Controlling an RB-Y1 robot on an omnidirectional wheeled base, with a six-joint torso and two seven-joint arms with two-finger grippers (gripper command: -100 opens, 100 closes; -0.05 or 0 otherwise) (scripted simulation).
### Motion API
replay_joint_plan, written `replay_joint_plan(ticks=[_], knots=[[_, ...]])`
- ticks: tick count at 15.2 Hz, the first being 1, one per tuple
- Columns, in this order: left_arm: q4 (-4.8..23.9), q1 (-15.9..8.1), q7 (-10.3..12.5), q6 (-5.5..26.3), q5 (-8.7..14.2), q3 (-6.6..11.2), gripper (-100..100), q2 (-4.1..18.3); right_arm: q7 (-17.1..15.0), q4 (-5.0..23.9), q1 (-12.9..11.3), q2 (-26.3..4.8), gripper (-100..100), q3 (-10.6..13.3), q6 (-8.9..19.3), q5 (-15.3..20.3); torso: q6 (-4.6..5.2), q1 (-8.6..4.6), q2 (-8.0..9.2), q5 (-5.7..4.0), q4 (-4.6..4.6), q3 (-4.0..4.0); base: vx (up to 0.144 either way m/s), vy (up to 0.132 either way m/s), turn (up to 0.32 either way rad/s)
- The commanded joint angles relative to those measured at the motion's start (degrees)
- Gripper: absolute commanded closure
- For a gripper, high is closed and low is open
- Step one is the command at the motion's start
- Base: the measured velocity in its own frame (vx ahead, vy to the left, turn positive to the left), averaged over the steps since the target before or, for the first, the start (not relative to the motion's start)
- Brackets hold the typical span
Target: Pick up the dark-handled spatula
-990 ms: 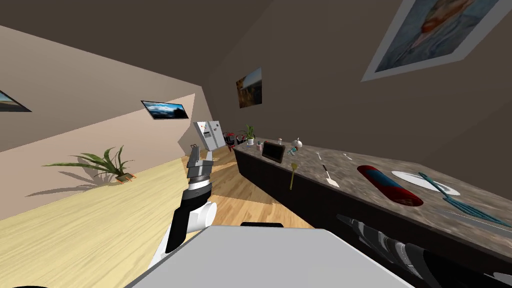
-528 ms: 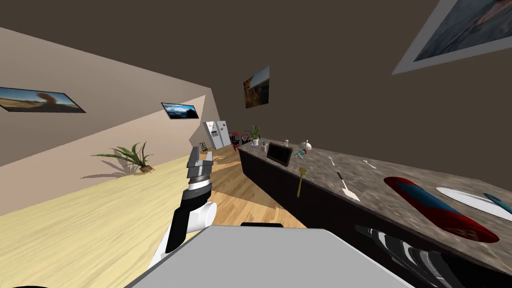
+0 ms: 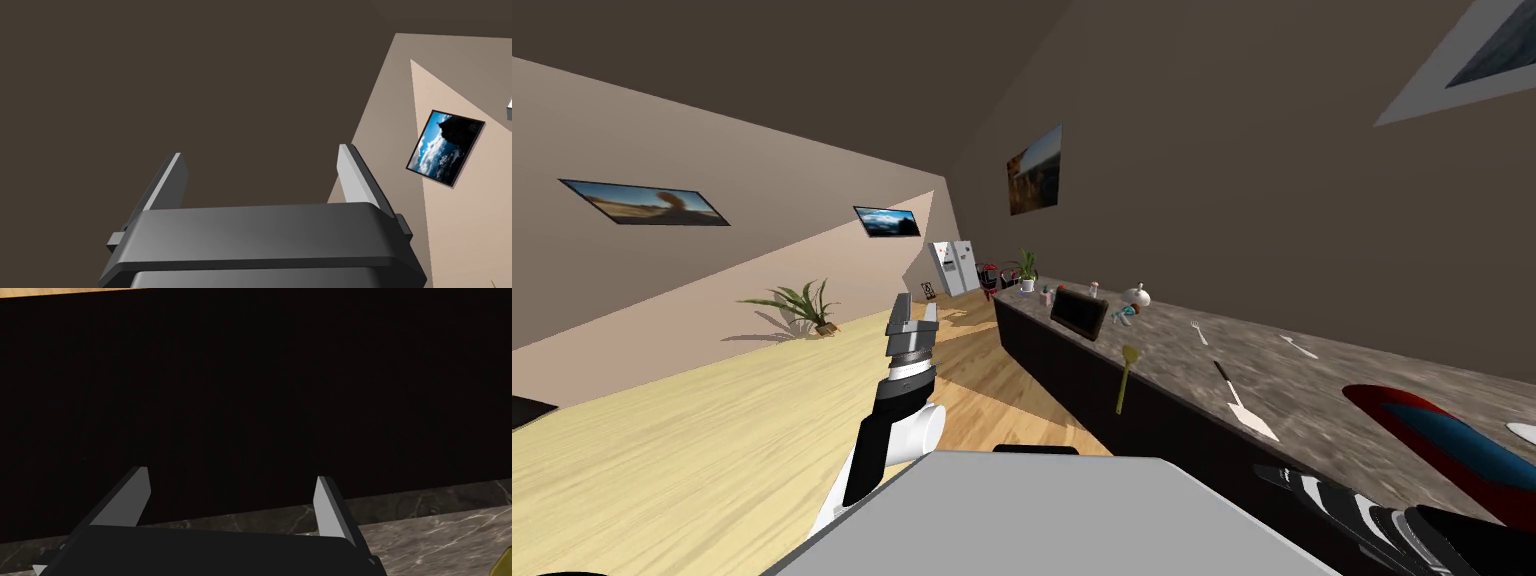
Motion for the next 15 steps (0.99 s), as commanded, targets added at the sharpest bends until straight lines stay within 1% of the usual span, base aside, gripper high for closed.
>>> replay_joint_plan(ticks=[1,2,3,4,5,6,7,8,9,10,12,14,15], knots=[[0.00,0.00,0.00,0.00,0.00,0.00,0,0.00,0.13,0.76,1.09,-2.26,-100,-0.02,0.98,-1.60,0.00,0.00,0.00,0.00,0.00,0.00,0.098,-0.067,0.163],[0.00,0.00,0.00,0.00,0.00,0.00,0,0.00,0.10,1.34,1.60,-3.63,-100,0.21,1.48,-2.58,-0.03,-0.06,-0.08,-0.01,-0.01,-0.04,0.177,-0.111,0.267],[0.00,0.00,0.00,0.00,0.00,0.00,0,0.01,0.10,1.34,1.60,-3.63,-100,-0.09,1.48,-2.58,-0.06,-0.19,-0.29,-0.02,-0.06,-0.15,0.177,-0.133,0.195],[0.00,0.01,0.00,0.00,0.00,0.01,0,0.01,0.09,1.82,2.03,-4.75,-100,0.39,1.89,-3.44,-0.04,-0.30,-0.39,-0.07,-0.09,-0.22,0.170,-0.150,0.177],[0.00,0.01,0.00,0.00,0.00,0.01,0,0.01,0.09,1.82,2.03,-4.75,-100,0.12,1.89,-3.44,-0.03,-0.40,-0.44,-0.08,-0.10,-0.25,0.148,-0.152,0.124],[0.00,0.01,0.00,0.00,0.00,0.01,0,0.01,0.09,1.82,2.77,-4.75,-100,-0.65,1.89,-3.44,-0.02,-0.43,-0.42,-0.11,-0.10,-0.25,0.089,-0.114,0.036],[0.00,0.01,0.00,0.00,0.00,0.01,0,0.01,0.09,1.82,2.03,-4.75,-100,0.04,1.89,-3.44,0.02,-0.36,-0.28,-0.11,-0.07,-0.17,0.038,-0.064,-0.006],[0.00,0.01,0.00,0.00,0.00,0.01,0,0.00,0.09,1.82,2.03,-4.75,-100,0.39,1.89,-3.44,0.03,-0.21,-0.10,-0.08,-0.03,-0.07,0.006,-0.024,-0.018],[0.00,0.00,0.00,0.00,0.00,0.00,0,0.00,0.08,2.49,2.63,-6.22,-100,0.61,2.47,-4.77,0.05,-0.04,0.07,-0.04,0.01,0.03,0.081,-0.058,0.204],[0.00,0.00,0.00,0.00,0.00,0.00,0,0.00,0.08,2.49,2.63,-6.22,-100,0.61,2.47,-4.66,-0.04,-0.05,-0.02,-0.01,0.01,0.00,0.149,-0.156,0.237],[0.00,0.01,0.00,0.00,0.00,0.01,0,0.01,0.08,2.68,2.84,-6.61,-100,0.68,2.64,-5.22,0.01,-0.46,-0.26,-0.10,-0.06,-0.15,0.138,-0.194,0.089],[0.00,0.01,0.00,0.00,0.00,0.02,0,0.01,1.47,2.68,2.84,-6.61,-100,0.68,2.64,-6.74,0.01,-0.54,-0.28,-0.14,-0.07,-0.17,0.093,-0.149,0.056],[0.00,0.01,0.00,0.00,0.00,0.01,0,0.01,0.72,2.68,2.84,-6.61,-100,0.68,2.64,-5.67,0.03,-0.43,-0.17,-0.13,-0.05,-0.11,0.032,-0.069,0.001]])
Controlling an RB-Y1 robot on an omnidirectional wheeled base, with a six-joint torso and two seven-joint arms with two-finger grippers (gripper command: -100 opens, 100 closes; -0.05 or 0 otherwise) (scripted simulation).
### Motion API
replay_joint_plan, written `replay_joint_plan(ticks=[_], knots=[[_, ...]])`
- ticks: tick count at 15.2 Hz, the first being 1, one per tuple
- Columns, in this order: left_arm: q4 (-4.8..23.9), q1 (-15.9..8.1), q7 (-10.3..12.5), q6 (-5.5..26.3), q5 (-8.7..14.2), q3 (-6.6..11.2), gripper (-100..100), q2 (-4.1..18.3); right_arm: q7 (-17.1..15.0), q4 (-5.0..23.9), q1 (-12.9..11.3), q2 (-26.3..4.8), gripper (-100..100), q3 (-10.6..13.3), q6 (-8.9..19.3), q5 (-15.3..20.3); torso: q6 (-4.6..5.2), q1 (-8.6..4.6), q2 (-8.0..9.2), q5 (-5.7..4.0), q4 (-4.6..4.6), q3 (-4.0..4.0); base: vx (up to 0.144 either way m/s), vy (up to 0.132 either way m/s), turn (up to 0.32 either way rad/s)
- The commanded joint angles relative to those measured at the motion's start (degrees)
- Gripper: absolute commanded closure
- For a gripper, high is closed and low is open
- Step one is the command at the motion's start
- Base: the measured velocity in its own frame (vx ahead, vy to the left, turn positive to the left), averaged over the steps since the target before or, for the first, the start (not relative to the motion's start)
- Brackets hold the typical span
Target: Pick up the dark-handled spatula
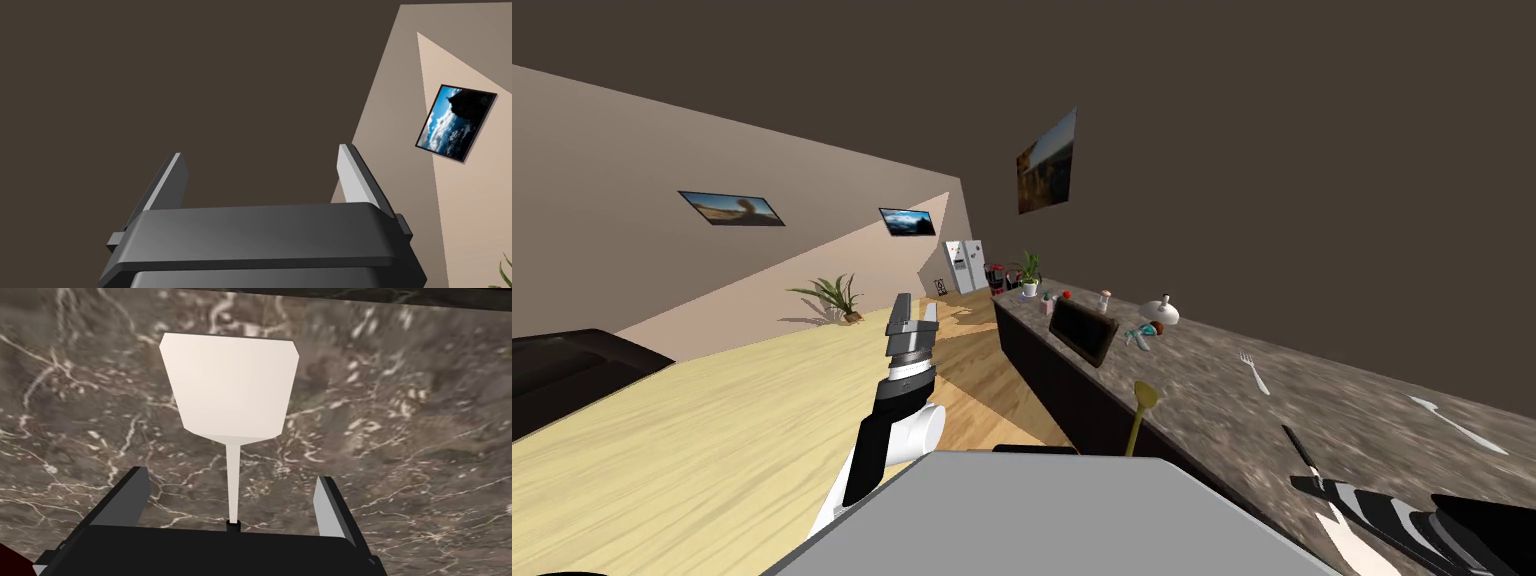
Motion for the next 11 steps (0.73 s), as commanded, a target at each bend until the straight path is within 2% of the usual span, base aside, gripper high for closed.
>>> replay_joint_plan(ticks=[1,2,4,6,8,10,11], knots=[[0.00,0.00,0.00,0.00,0.00,0.00,0,0.00,-2.66,0.06,0.14,0.13,-100,-0.17,0.09,2.52,0.00,0.00,0.00,0.00,0.00,0.00,0.007,-0.021,-0.011],[0.00,0.00,0.00,0.00,0.00,0.00,0,0.00,-1.20,0.05,0.14,0.06,-100,-0.14,0.03,1.36,0.01,0.20,0.13,0.05,0.03,0.08,0.001,-0.005,-0.006],[0.00,-0.01,0.00,0.00,0.00,-0.01,0,-0.01,-1.24,0.80,-0.17,2.85,-100,0.16,0.44,3.23,0.01,0.40,0.24,0.10,0.07,0.15,0.023,-0.007,0.067],[0.00,-0.01,0.00,0.00,0.00,-0.01,0,-0.01,-1.24,0.80,-0.17,2.85,-100,0.16,0.44,2.45,0.01,0.44,0.22,0.12,0.06,0.14,0.026,-0.007,0.029],[0.00,-0.01,0.00,0.00,0.00,-0.01,0,-0.01,-1.24,0.80,-0.17,2.85,-100,0.16,0.44,3.23,0.01,0.48,0.26,0.13,0.07,0.16,0.009,-0.001,-0.007],[0.00,-0.01,0.00,0.00,0.00,-0.01,0,-0.01,-0.68,1.53,-0.56,5.62,-100,0.57,0.83,4.68,0.01,0.50,0.29,0.13,0.08,0.18,0.016,-0.001,0.055],[0.00,-0.01,0.00,0.00,0.00,-0.01,0,-0.01,-0.68,1.53,-0.56,5.62,-100,0.57,0.83,4.68,0.01,0.49,0.27,0.14,0.08,0.17,0.032,-0.008,0.066]])
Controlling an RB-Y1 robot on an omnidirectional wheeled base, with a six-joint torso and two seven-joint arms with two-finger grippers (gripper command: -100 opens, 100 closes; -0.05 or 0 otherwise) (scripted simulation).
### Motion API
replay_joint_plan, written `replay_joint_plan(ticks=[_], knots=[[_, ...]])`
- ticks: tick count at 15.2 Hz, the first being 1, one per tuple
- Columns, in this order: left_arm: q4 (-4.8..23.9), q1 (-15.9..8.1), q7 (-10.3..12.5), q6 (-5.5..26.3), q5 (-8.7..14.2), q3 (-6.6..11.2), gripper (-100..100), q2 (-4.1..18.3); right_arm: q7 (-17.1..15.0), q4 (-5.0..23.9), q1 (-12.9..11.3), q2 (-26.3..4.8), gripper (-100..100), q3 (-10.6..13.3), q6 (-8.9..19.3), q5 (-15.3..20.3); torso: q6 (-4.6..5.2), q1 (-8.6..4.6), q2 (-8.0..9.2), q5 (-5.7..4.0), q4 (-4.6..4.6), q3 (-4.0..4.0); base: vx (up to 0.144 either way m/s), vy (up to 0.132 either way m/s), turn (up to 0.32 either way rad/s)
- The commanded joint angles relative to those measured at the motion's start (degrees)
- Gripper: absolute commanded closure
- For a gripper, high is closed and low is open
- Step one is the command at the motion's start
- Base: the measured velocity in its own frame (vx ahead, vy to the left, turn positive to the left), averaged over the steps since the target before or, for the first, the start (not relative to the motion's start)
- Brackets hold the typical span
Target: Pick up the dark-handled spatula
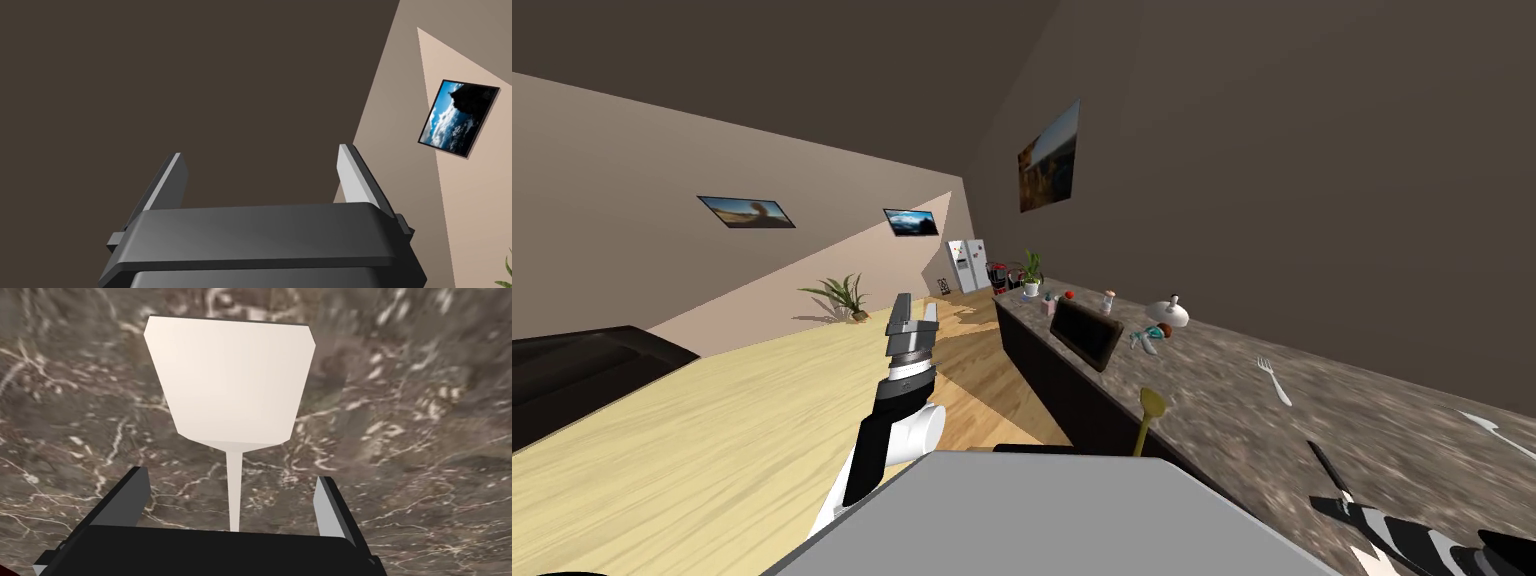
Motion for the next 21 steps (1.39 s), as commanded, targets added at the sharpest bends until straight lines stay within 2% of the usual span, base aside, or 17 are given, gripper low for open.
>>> replay_joint_plan(ticks=[1,2,5,6,7,11,12,17,21], knots=[[0.00,0.00,0.00,0.00,0.00,0.00,0,0.00,-0.70,0.39,-2.86,0.84,-100,2.86,0.12,1.49,0.00,0.00,0.00,0.00,0.00,0.00,0.024,-0.007,0.018],[0.00,0.00,0.00,0.00,0.00,0.00,0,0.00,-0.70,0.39,-3.36,0.84,-100,3.31,0.12,1.49,0.01,0.00,0.00,0.00,0.00,0.00,0.014,-0.004,-0.005],[0.00,0.00,0.00,0.00,0.00,0.00,0,0.00,0.04,1.37,-3.89,4.54,-100,3.86,0.64,3.42,0.00,-0.01,0.00,-0.01,0.00,0.00,0.029,-0.008,0.065],[0.00,0.00,0.00,0.00,0.00,0.00,0,0.00,-0.13,1.03,-2.48,3.27,-100,2.59,0.25,2.60,0.00,-0.02,-0.02,-0.01,0.00,-0.01,0.022,-0.008,0.026],[0.00,0.00,0.00,0.00,0.00,0.00,0,0.00,-0.04,1.04,-2.51,3.48,100,2.56,0.37,2.73,0.00,-0.02,-0.01,0.00,-0.01,-0.01,0.007,-0.003,0.001],[0.00,0.00,0.00,0.00,0.00,0.00,0,0.00,-0.05,1.07,-2.49,3.46,100,2.57,0.40,2.71,-0.02,0.02,0.06,-0.03,0.01,0.03,0.000,0.000,0.000],[0.00,0.00,0.00,0.00,0.00,0.00,0,0.00,-0.52,0.64,-3.50,1.77,100,3.45,0.25,1.97,-0.02,0.02,0.07,-0.03,0.02,0.04,-0.015,0.003,-0.061],[0.00,-0.01,0.00,0.00,0.00,0.00,0,0.00,-1.44,-0.59,-2.84,-2.85,100,2.77,-0.40,-0.44,-0.01,0.11,0.26,0.01,0.06,0.15,-0.043,0.013,-0.076],[0.00,0.00,0.00,0.00,0.00,0.00,0,0.00,-1.44,-0.59,-2.84,-2.85,100,2.77,-0.40,-0.44,-0.01,0.07,0.15,0.00,0.04,0.09,-0.014,0.003,-0.009]])
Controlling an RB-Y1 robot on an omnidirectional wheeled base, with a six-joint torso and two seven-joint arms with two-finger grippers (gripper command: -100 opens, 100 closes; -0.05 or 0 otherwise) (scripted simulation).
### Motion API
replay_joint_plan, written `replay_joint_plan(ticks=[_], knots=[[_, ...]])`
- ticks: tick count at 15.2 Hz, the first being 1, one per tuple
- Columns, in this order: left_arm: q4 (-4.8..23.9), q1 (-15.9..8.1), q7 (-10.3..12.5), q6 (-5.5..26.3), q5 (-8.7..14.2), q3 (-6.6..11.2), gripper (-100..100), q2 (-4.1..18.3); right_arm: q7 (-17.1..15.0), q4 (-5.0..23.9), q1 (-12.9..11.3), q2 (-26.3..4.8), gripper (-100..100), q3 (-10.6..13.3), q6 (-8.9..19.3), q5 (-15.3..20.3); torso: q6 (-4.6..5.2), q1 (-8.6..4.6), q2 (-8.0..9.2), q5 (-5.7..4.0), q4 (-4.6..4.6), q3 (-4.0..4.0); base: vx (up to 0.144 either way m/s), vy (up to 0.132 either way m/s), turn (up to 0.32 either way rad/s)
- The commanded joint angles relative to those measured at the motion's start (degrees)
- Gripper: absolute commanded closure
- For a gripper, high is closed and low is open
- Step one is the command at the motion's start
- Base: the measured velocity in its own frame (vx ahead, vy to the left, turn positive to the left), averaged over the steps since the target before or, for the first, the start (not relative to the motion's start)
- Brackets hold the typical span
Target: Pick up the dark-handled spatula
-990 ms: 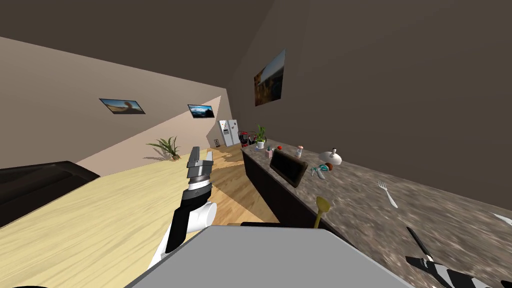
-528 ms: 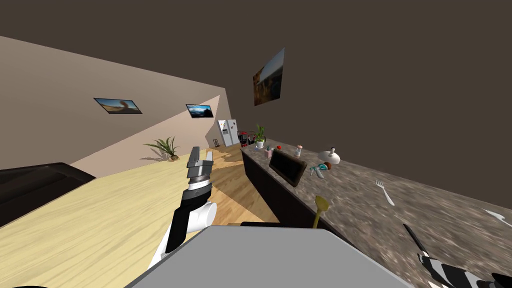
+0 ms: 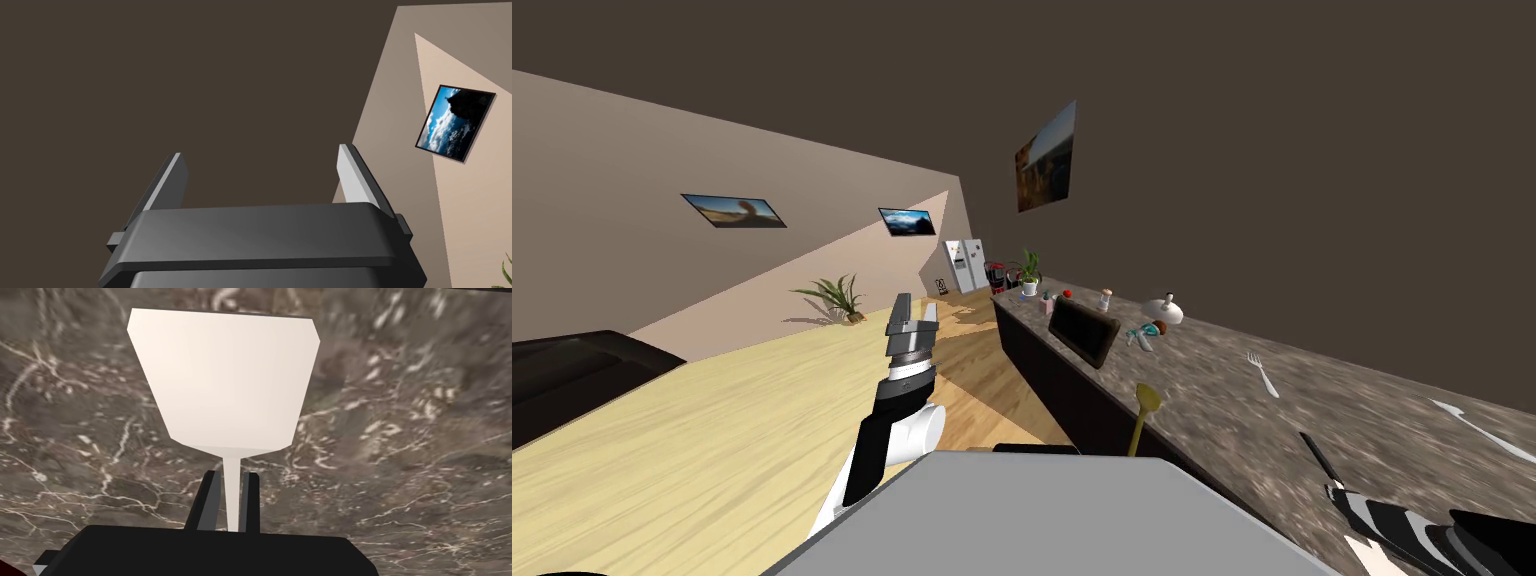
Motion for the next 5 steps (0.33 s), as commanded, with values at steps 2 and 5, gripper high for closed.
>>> replay_joint_plan(ticks=[2,5], knots=[[0.00,0.00,0.00,0.00,0.00,0.00,0,0.00,0.30,-0.55,1.56,-1.90,100,-1.57,-0.30,-1.58,0.00,0.00,-0.01,0.02,0.00,-0.01,-0.013,0.002,-0.055],[0.00,0.00,0.00,0.00,0.00,0.00,0,0.00,1.82,-0.51,2.64,-1.88,100,-2.59,-0.42,-2.66,-0.01,0.01,0.01,0.00,0.00,0.01,-0.010,0.002,-0.007]])
